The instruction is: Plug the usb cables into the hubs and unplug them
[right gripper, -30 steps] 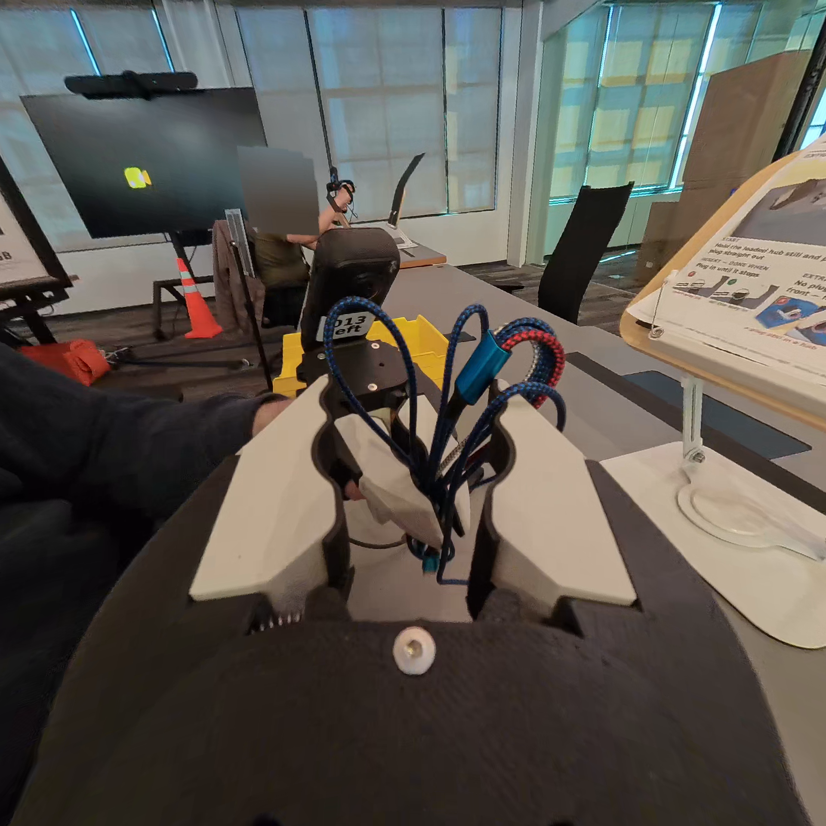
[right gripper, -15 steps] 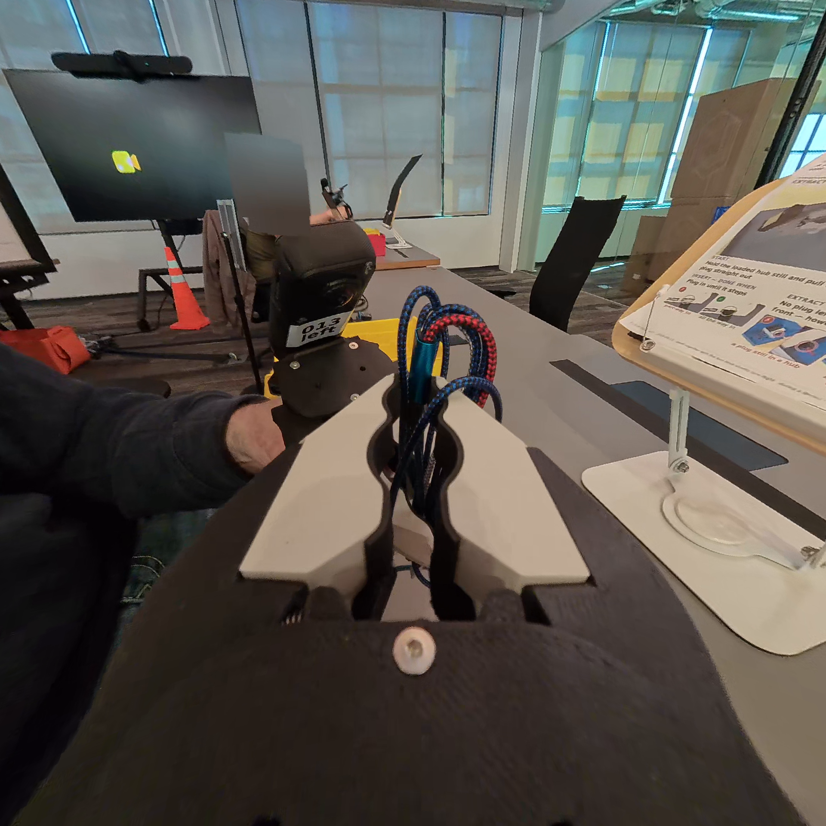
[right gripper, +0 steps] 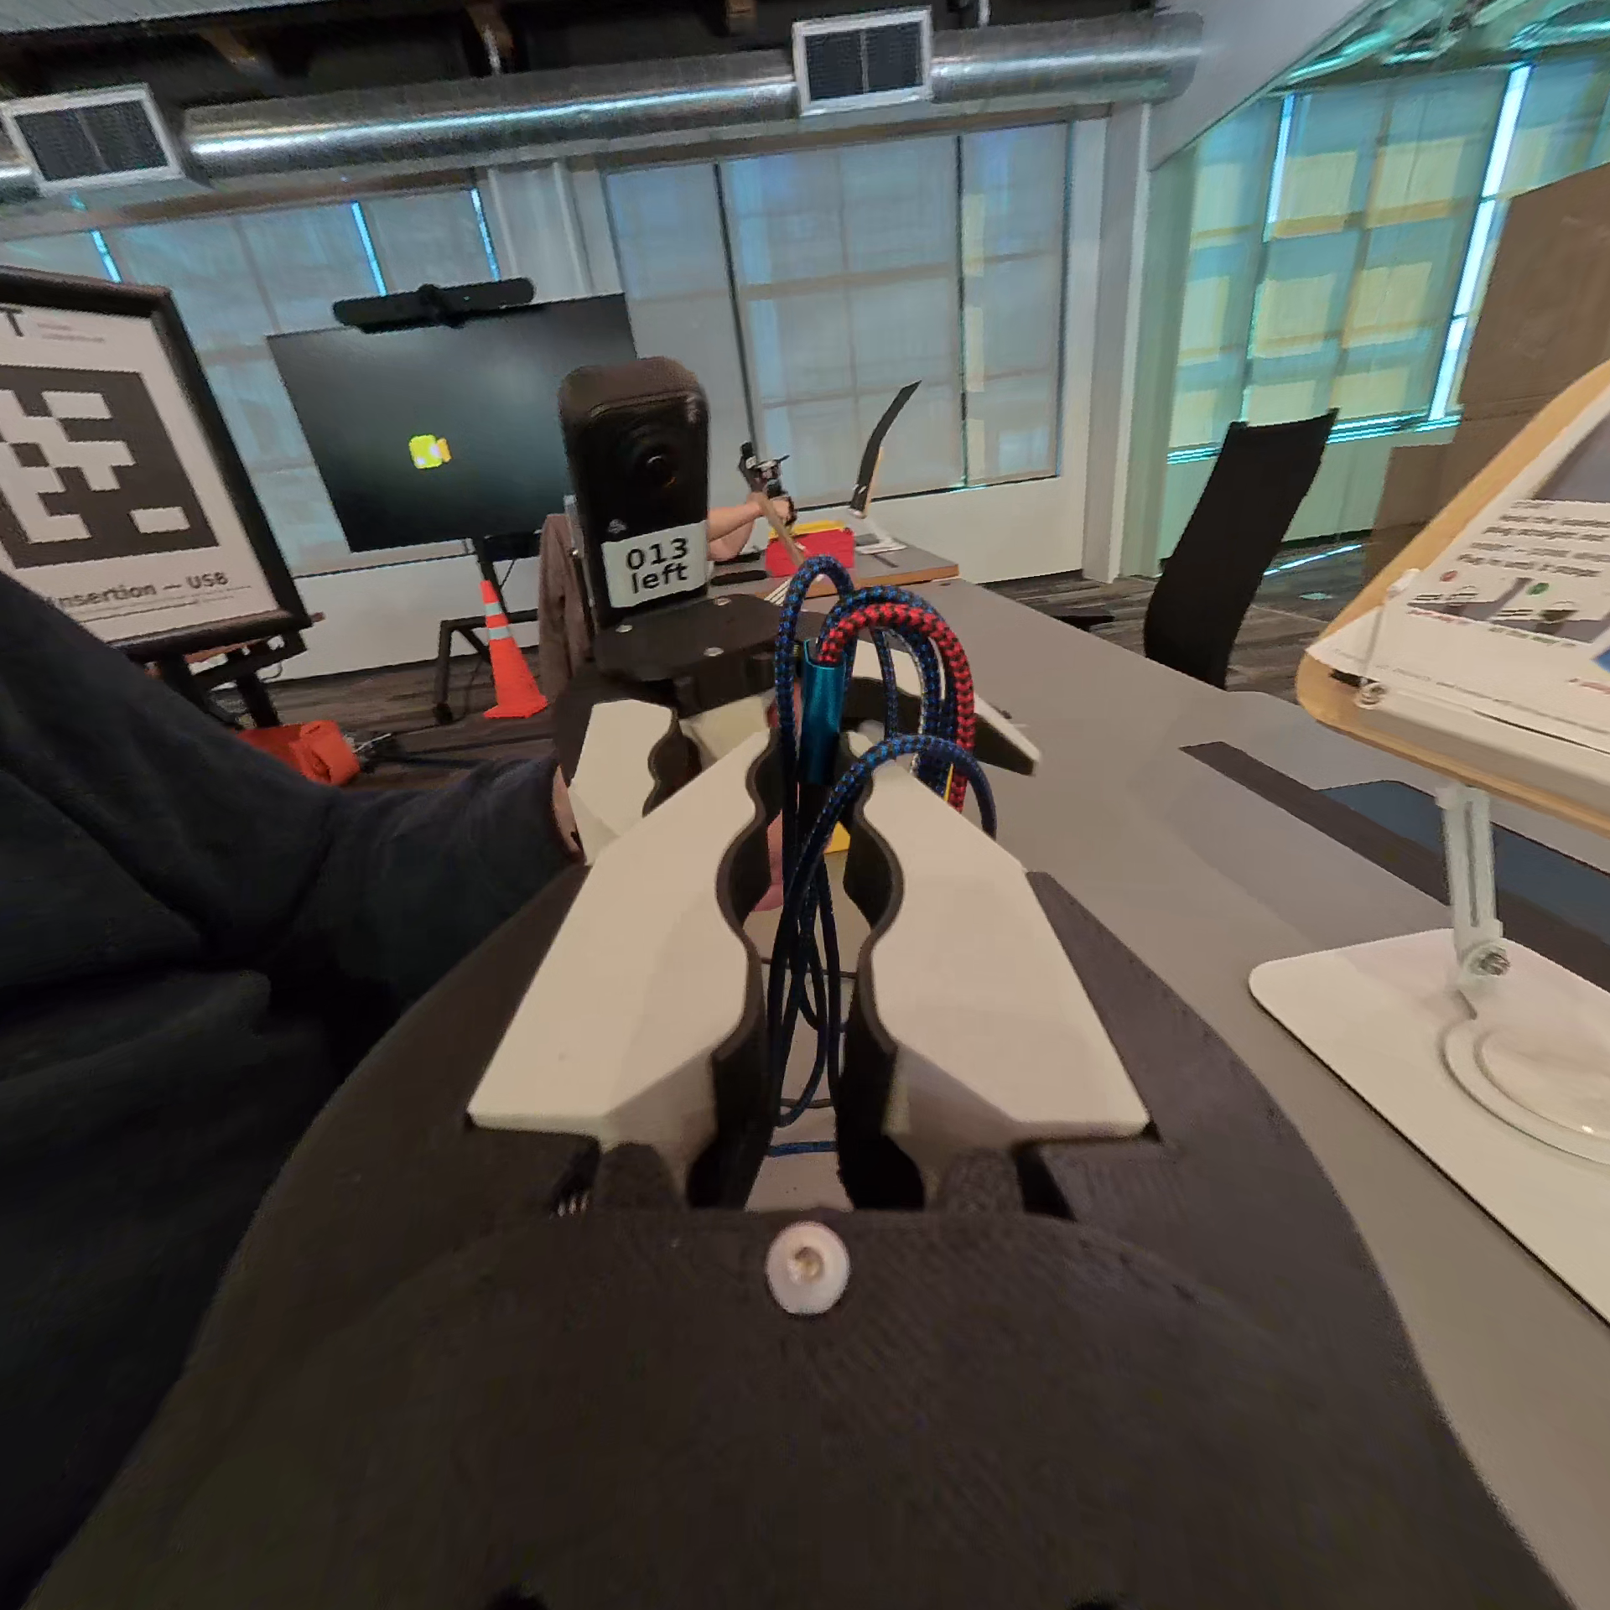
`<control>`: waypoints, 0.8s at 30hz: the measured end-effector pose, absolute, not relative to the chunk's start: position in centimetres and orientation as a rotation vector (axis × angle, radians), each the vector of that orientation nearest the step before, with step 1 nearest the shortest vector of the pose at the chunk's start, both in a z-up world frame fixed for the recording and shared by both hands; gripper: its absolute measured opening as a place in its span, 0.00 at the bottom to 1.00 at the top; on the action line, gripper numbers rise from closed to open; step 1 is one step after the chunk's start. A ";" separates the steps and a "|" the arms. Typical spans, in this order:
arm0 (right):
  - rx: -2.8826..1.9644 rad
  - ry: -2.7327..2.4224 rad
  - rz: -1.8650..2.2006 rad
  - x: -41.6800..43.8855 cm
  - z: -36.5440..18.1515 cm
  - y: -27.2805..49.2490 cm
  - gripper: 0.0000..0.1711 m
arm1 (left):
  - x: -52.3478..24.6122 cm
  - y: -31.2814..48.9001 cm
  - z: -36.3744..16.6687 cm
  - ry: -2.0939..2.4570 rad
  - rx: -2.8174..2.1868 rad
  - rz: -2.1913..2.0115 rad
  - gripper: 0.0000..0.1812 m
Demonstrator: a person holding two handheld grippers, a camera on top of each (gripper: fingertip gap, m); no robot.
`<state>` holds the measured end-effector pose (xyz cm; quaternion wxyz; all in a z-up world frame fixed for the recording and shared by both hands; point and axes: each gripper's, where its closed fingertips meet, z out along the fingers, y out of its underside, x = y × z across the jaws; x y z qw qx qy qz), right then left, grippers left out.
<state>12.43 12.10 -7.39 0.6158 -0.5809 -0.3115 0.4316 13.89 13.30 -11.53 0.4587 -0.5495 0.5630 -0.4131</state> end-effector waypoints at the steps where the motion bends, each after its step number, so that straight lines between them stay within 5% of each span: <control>1: -1.341 -0.736 0.997 12.1 -7.5 12.0 0.05 | 14.3 13.1 -12.1 1.414 -1.374 -1.022 0.69; 5: -1.369 -0.803 0.995 10.4 -8.0 11.6 0.05 | 16.2 12.0 -14.5 1.519 -1.404 -0.997 0.67; 11: -1.377 -0.818 1.003 10.1 -7.7 11.1 0.05 | 16.4 10.7 -15.3 1.567 -1.373 -1.123 0.16; 14: -1.421 -0.816 1.016 10.3 -7.8 11.2 0.05 | 16.2 10.4 -15.3 1.576 -1.363 -1.153 0.03; 19: -1.475 -0.868 1.006 10.5 -8.1 10.2 0.23 | 15.5 11.0 -14.3 1.518 -1.365 -1.257 0.00; 24: -1.465 -0.967 0.960 11.3 -8.4 8.3 0.28 | 14.6 9.8 -13.1 1.542 -1.338 -1.389 0.00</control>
